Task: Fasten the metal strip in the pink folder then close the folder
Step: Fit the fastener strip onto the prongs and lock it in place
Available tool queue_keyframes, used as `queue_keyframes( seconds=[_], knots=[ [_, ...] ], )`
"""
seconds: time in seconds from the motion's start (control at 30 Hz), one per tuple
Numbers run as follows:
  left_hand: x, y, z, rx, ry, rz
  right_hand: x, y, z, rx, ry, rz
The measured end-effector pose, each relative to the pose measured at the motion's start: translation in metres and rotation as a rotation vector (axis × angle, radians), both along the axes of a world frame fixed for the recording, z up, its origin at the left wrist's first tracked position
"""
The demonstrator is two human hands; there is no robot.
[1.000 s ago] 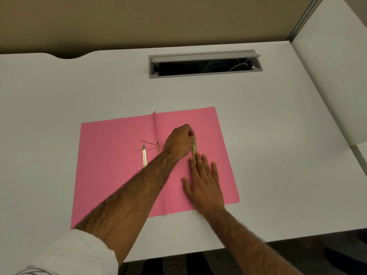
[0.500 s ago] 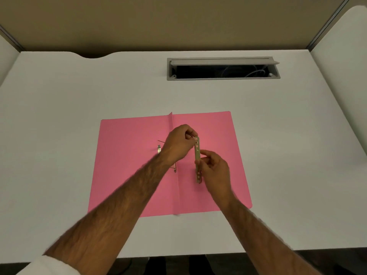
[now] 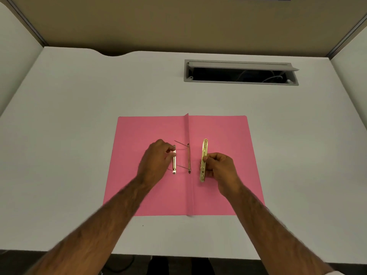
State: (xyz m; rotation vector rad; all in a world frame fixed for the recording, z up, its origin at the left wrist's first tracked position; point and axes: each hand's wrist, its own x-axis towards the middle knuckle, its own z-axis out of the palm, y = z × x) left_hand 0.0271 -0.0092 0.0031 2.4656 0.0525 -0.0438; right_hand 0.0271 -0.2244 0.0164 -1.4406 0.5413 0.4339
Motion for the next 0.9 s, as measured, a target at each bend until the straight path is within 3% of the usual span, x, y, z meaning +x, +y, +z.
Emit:
queue_keyframes(
  seconds=[0.13, 0.23, 0.4, 0.57, 0.7, 0.9],
  knots=[
    [-0.003, -0.015, -0.008, -0.071, 0.035, 0.024, 0.003, 0.003, -0.001, -0.012, 0.01, 0.041],
    [0.0, -0.03, -0.008, -0.066, 0.006, -0.083, 0.004, 0.003, -0.001, 0.003, 0.02, 0.059],
    [0.004, -0.035, -0.012, 0.103, -0.103, -0.284, 0.006, 0.004, -0.002, -0.019, 0.026, 0.084],
    [-0.001, -0.042, -0.022, 0.201, -0.154, -0.284, 0.007, 0.003, -0.002, -0.055, 0.035, 0.089],
    [-0.002, -0.043, -0.026, 0.077, -0.09, -0.155, 0.012, 0.002, 0.004, -0.051, 0.024, 0.112],
    [0.0, -0.038, -0.024, 0.157, -0.055, -0.238, 0.031, 0.009, 0.019, -0.045, -0.037, 0.146]
  ],
)
